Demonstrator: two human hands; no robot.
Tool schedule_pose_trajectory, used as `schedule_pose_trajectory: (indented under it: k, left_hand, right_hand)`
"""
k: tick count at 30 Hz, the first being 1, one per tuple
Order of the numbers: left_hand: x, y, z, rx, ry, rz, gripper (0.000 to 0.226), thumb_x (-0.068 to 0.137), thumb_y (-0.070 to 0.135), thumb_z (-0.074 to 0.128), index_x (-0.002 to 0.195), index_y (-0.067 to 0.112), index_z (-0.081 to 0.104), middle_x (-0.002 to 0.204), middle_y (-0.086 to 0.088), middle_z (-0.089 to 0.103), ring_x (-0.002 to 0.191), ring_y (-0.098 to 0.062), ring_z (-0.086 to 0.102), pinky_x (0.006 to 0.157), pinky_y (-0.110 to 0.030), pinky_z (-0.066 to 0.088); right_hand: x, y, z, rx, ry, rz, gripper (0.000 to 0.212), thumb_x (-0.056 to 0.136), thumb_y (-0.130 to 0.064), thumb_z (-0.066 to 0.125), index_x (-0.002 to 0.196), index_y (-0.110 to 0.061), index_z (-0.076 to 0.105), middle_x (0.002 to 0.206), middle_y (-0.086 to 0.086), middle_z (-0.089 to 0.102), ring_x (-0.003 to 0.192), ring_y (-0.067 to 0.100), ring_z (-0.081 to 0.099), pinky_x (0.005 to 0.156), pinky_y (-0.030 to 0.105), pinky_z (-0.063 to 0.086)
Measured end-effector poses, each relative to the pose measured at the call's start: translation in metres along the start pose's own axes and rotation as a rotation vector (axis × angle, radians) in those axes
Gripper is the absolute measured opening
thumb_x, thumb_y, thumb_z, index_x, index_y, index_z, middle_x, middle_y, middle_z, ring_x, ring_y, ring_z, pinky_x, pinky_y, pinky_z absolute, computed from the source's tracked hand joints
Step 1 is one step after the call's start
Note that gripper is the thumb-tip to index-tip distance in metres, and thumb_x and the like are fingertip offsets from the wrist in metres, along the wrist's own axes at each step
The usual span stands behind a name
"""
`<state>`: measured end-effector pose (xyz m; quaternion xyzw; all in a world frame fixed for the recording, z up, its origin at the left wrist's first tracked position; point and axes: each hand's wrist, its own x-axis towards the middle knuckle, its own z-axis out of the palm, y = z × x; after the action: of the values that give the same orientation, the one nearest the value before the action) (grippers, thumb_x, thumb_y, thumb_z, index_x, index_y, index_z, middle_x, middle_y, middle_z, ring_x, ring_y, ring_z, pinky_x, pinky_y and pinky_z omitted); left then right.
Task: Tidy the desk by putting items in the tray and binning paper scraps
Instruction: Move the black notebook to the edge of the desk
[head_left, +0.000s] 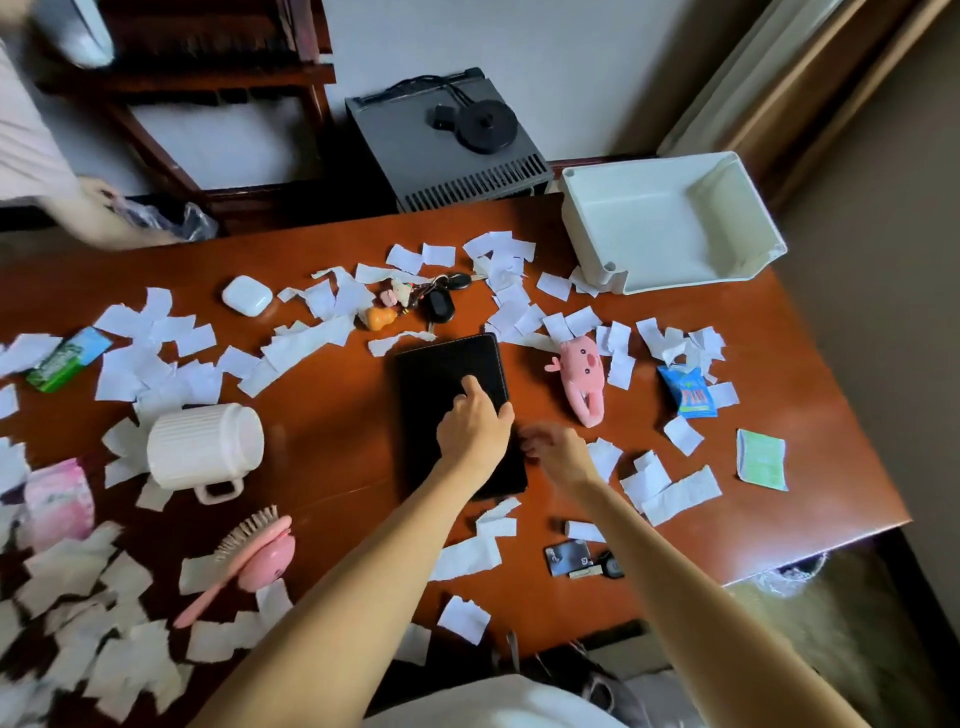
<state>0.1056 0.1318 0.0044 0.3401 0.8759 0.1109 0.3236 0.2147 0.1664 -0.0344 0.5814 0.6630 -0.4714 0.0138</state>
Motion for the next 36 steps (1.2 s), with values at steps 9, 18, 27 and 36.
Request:
schedule_pose_trajectory:
  k: [9, 18, 27, 36]
  left_hand:
    - [0.011, -0.06, -0.011, -0.137, 0.135, -0.123, 0.047, 0.088, 0.016, 0.059, 0.13, 0.01, 0.038, 0.136, -0.016, 0.038, 0.122, -0.029, 0.044, 0.088, -0.033, 0.049]
    - [0.002, -0.09, -0.018, -0.812, -0.12, -0.317, 0.048, 0.081, 0.02, 0.07, 0.123, 0.005, 0.052, 0.128, -0.01, 0.058, 0.113, -0.028, 0.057, 0.089, -0.03, 0.046]
    - [-0.036, -0.077, -0.048, -0.961, -0.046, -0.201, 0.041, 0.083, 0.015, 0.068, 0.122, 0.008, 0.054, 0.12, -0.007, 0.061, 0.096, -0.018, 0.056, 0.078, -0.027, 0.046]
    - [-0.063, 0.022, -0.023, -0.774, 0.041, -0.076, 0.049, 0.09, 0.027, 0.059, 0.131, 0.011, 0.039, 0.136, -0.007, 0.045, 0.112, -0.019, 0.05, 0.08, -0.025, 0.041]
  right_hand:
    - [-0.001, -0.014, 0.011, -0.13, -0.062, 0.01, 0.039, 0.093, -0.023, 0.054, 0.128, -0.008, 0.048, 0.117, 0.009, 0.057, 0.104, 0.024, 0.058, 0.074, 0.021, 0.048]
    - [-0.003, -0.026, 0.022, -0.209, 0.0, 0.055, 0.038, 0.092, -0.013, 0.054, 0.129, -0.008, 0.047, 0.128, 0.014, 0.056, 0.111, 0.03, 0.057, 0.086, 0.028, 0.048]
    - [-0.027, -0.043, 0.001, 0.164, -0.044, -0.042, 0.034, 0.094, -0.001, 0.044, 0.128, -0.003, 0.05, 0.129, 0.011, 0.056, 0.113, 0.028, 0.057, 0.096, 0.032, 0.049]
    - [-0.023, -0.006, -0.092, 0.493, 0.02, -0.006, 0.031, 0.09, 0.004, 0.047, 0.119, 0.0, 0.057, 0.105, 0.008, 0.059, 0.098, 0.022, 0.055, 0.076, 0.022, 0.047]
